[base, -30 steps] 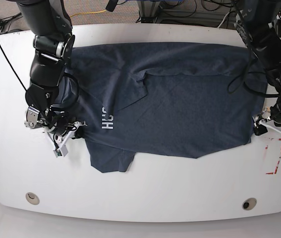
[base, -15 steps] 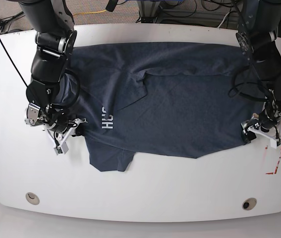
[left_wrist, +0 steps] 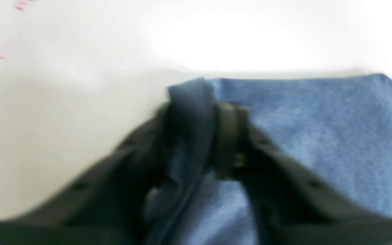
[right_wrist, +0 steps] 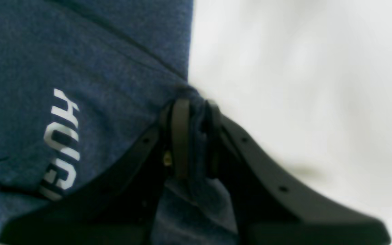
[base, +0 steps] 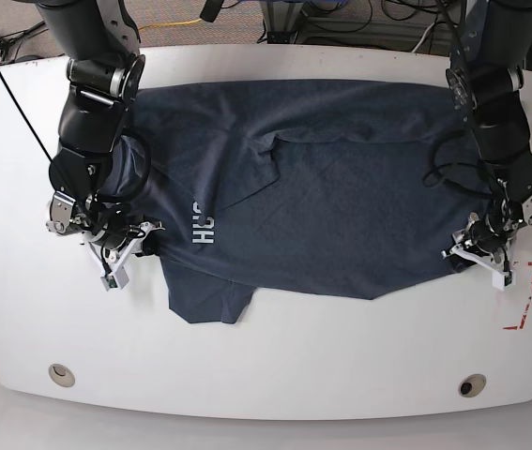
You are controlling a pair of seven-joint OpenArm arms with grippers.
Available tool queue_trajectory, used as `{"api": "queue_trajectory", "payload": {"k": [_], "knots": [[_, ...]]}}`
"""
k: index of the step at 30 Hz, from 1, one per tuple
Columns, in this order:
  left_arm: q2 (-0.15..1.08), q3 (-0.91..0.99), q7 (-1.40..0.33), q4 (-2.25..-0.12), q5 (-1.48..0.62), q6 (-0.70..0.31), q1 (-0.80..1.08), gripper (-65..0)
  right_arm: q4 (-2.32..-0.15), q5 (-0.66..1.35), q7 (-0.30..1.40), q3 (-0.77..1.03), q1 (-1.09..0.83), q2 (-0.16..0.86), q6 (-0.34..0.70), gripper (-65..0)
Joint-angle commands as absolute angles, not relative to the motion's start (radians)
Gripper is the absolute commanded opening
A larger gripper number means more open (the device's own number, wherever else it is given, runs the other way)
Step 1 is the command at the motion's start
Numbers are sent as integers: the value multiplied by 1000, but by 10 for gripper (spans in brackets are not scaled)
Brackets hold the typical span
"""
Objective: Fold the T-shirt properly
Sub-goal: 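Lift both side edges and fold the shirt's hem half over toward the collar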
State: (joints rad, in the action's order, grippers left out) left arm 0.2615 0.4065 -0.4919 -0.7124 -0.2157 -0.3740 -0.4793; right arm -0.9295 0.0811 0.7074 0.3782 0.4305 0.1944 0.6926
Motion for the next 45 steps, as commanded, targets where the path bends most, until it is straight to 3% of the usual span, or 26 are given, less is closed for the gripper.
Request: {"api": "queue_trajectory", "payload": {"k": [1,3,18,30,45], "knots": [[268,406,-515,-720,-211,-375,-495,-604,-952,84,700,378,455,206,698,-575],[268,406,-515,-743,-211,-374,-493,-650,-970,79,700,378,455,206,698,-575],[263,406,-599,-1144,-216,-383,-357,-650,-1182,85,809,378,426,205,698,-626],[263,412,-599,-1388,-216,-504,-214,-650,-1495,87,1003,378,357,205,698,-628],[263,545,-599,-1554,-214,-698,-51,-650,-1890,90,1178,386,94,189,698,-626]]}}
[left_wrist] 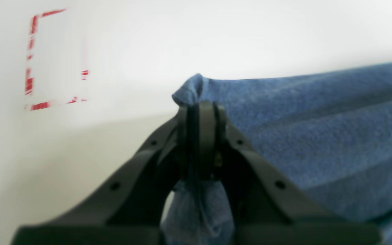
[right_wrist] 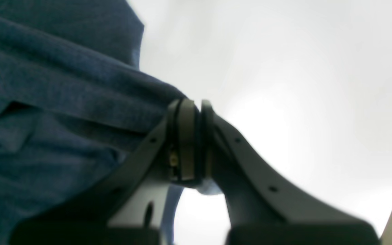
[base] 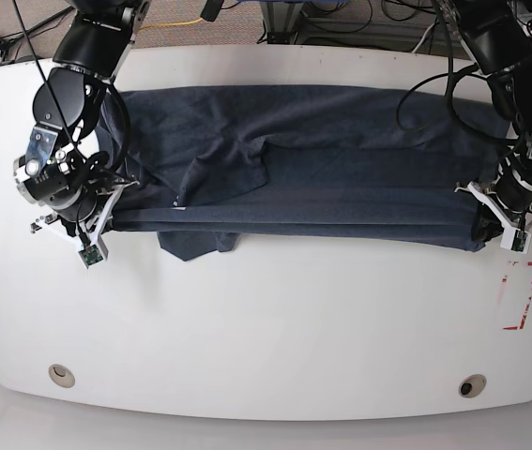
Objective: Fold the T-shirt properly
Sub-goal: 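Lift both side edges and fold the shirt's hem half over toward the collar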
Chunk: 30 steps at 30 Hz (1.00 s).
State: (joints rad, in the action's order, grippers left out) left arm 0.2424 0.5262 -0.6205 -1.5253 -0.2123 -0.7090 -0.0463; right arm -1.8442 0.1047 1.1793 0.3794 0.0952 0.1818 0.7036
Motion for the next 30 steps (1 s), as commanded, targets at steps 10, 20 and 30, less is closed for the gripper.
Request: {"api": "queue_trajectory", "payload": {"k": [10,20,30], "knots": [[268,576,-599,-1554,-213,-698,67,-650,-1957,219,1179,389,-87,173,698,-625],[302,553,-599,-1601,-213,-698,183,-596,-1954,234,1179,389,-170,171,698,-552],[305,550,-697,-1678,-217,-698,208,-218,-1962,243,1179,390,-202,171,698,-166]]}}
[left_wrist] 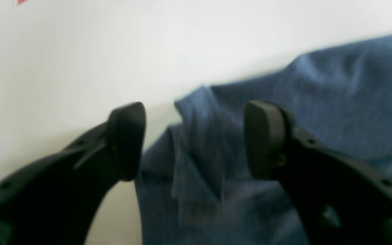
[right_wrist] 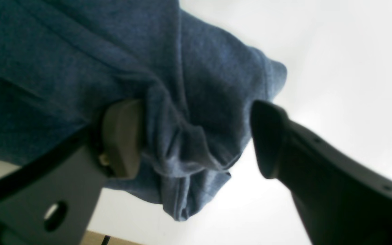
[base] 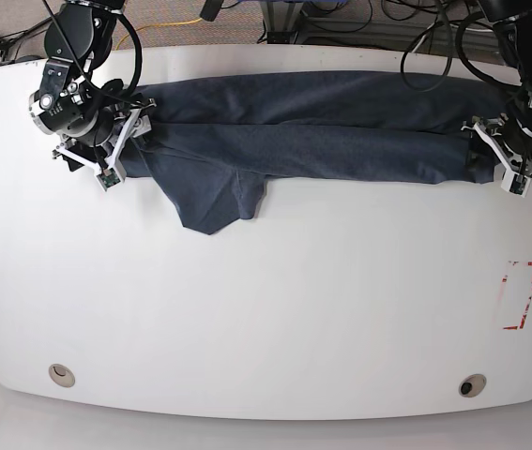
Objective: Fold the T-shirt properly
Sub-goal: 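Lift both side edges and fold the shirt's hem half over toward the collar, then regrasp the folded edge with both grippers and tuck it flat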
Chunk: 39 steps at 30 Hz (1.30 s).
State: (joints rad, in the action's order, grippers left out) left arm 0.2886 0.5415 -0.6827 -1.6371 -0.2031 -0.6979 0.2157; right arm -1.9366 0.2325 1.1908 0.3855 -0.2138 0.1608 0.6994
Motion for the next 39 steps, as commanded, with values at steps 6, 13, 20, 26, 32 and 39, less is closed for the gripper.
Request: {"api": "queue_trajectory", "payload": {"k": [6,13,20,26,32,39], "knots": [[298,641,-828,-1771,-334,-698,159,-224,-1983,303,1179,456,-196,168,698,-190],[298,659,-931,-1704,-390,-698,51,-228,-1982,406,1179,473,-151,177,698,-190],[297,590,-993,-1695,-395,-698,42,-229,-1980,404,1181,467,-111,166,698,-190],[297,584,-1032,-1779,-400,-698,124,-229,-1980,404,1181,404,-114,139,698,-192],[271,619,-1029,-1891,-401,-698,229,-231,-1983,406,1181,354,-151,82,698,-270],[186,697,-1032,-1957,-397,-698,271,-231,-1979,406,1179,351,-159,41,698,-510]]}}
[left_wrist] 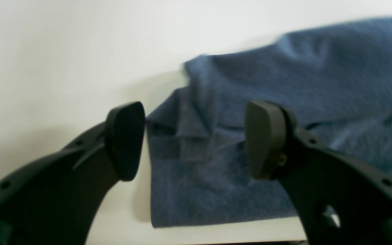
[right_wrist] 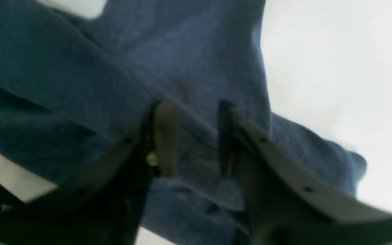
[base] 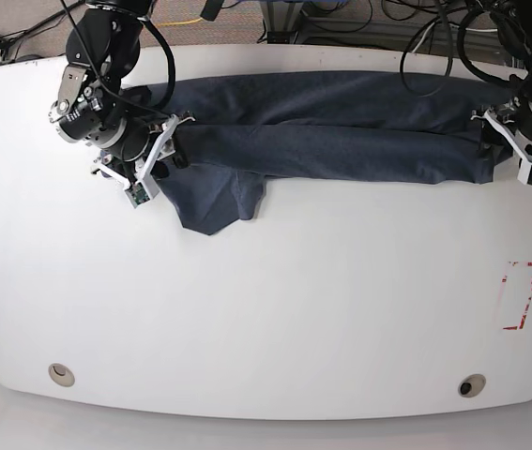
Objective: Fold the T-shirt properly
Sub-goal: 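Regrasp the folded edge with both grippers and tuck it flat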
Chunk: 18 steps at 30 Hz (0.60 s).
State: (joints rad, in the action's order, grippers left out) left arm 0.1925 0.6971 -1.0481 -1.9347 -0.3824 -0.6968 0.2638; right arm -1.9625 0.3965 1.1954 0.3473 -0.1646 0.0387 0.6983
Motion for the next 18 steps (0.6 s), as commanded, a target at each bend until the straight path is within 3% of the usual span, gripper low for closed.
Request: {"api": "queue_trajectory", "payload": {"k": [1,9,18], "knots": [[182,694,-1032,-1957,-392,-698,272,-231,-1969,404,1179,351,-159,41,698,-520],[151,545,-1006,-1946,-352,-698,272,-231,-1787,404,1112,346,-159,71,698,-512],[114,535,-931,-1840,-240,-698,259,-231,-1644,395,1012,302,-156,125,698,-512]]}}
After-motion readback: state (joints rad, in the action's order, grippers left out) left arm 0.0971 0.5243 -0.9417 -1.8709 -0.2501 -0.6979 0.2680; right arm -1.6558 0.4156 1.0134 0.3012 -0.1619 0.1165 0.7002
